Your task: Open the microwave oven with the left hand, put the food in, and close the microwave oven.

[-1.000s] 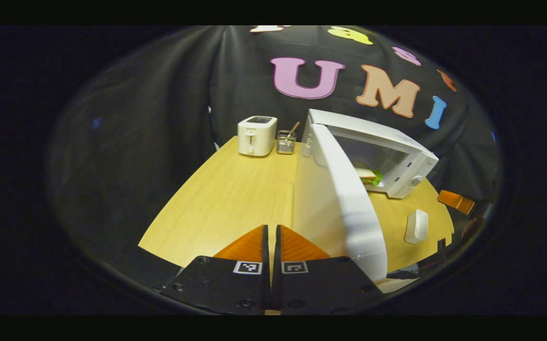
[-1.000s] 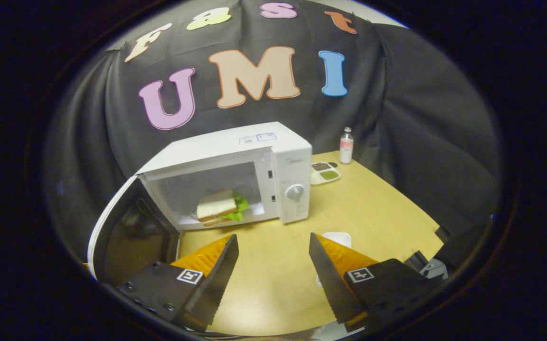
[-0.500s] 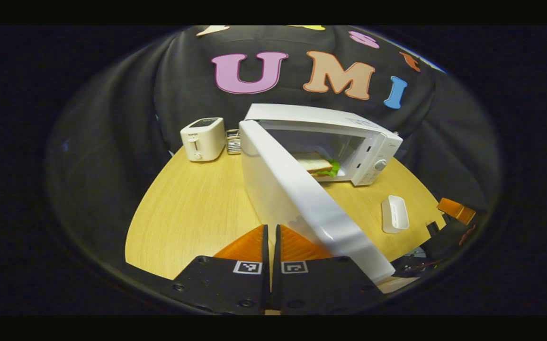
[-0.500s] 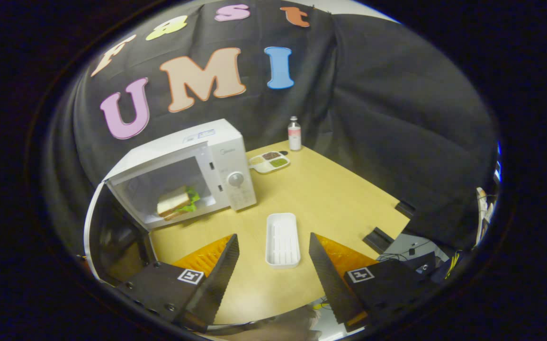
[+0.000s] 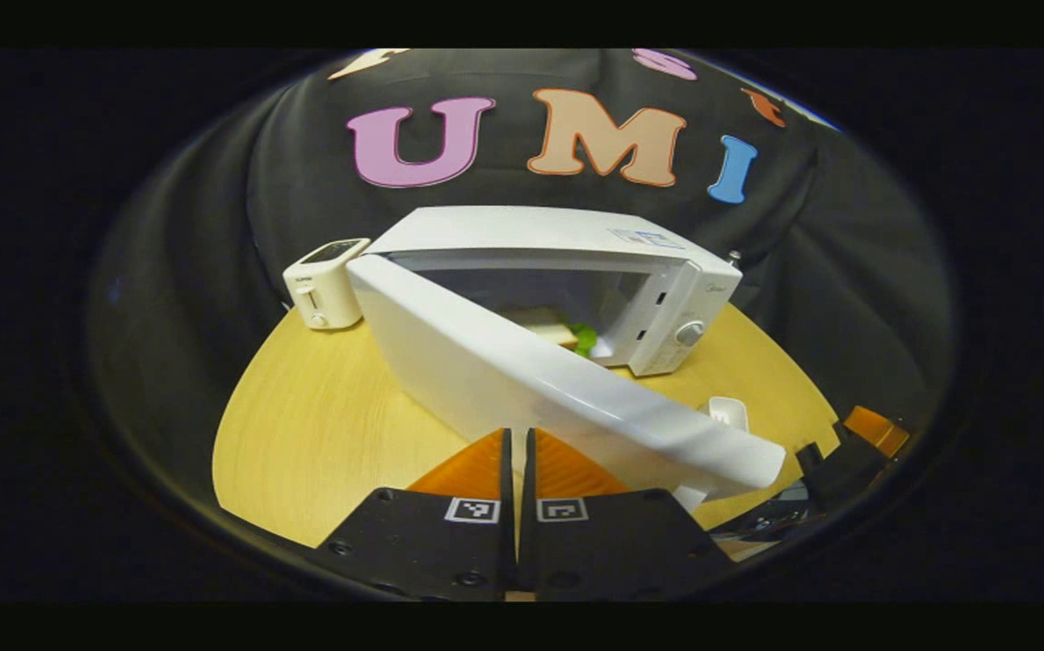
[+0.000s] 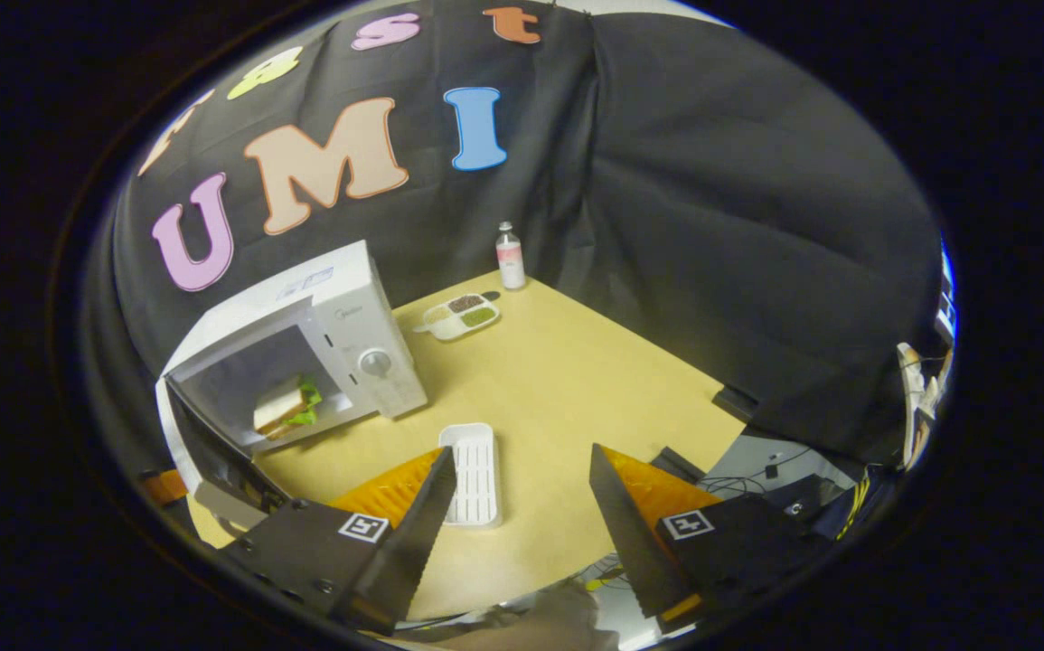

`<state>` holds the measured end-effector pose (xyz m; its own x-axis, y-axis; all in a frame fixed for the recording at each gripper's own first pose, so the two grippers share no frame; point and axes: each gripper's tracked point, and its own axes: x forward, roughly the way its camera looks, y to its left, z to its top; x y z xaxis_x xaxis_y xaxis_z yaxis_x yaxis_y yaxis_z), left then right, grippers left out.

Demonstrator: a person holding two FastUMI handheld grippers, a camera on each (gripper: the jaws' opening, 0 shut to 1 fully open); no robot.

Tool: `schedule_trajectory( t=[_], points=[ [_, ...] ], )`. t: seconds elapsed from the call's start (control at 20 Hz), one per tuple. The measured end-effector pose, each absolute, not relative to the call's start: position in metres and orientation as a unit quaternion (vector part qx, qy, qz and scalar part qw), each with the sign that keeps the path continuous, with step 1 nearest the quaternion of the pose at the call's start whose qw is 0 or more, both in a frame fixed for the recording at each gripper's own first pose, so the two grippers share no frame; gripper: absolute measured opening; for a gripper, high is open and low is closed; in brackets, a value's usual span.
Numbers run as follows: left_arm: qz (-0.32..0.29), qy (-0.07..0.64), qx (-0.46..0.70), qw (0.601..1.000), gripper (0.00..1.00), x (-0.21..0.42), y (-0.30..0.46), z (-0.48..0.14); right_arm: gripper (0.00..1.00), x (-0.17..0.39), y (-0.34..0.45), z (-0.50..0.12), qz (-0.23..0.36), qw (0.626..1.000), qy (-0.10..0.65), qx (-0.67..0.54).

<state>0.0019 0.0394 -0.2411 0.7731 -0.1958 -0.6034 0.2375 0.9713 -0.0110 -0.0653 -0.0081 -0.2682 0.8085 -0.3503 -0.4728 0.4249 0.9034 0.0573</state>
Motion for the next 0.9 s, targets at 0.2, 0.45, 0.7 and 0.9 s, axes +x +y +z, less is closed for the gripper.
schedule_trajectory(
  t=[0.2, 0.45, 0.7, 0.9],
  points=[
    [-0.112, 0.311, 0.02, 0.943, 0.01, 0.02, 0.003, -0.243, 0.9, -0.043, -0.021, -0.268, -0.186, 0.949, 0.237, 0.093],
    [-0.109, 0.314, 0.016, 0.943, 0.01, 0.04, -0.025, -0.249, 0.91, -0.017, -0.035, -0.266, -0.157, 0.954, 0.241, 0.081],
    [-0.097, 0.301, 0.019, 0.948, 0.01, 0.065, -0.045, -0.245, 0.91, 0.0, -0.043, -0.269, -0.128, 0.956, 0.255, 0.072],
    [-0.091, 0.289, 0.034, 0.952, 0.01, 0.085, -0.057, -0.237, 0.91, 0.006, -0.047, -0.27, -0.109, 0.958, 0.257, 0.065]
  ],
)
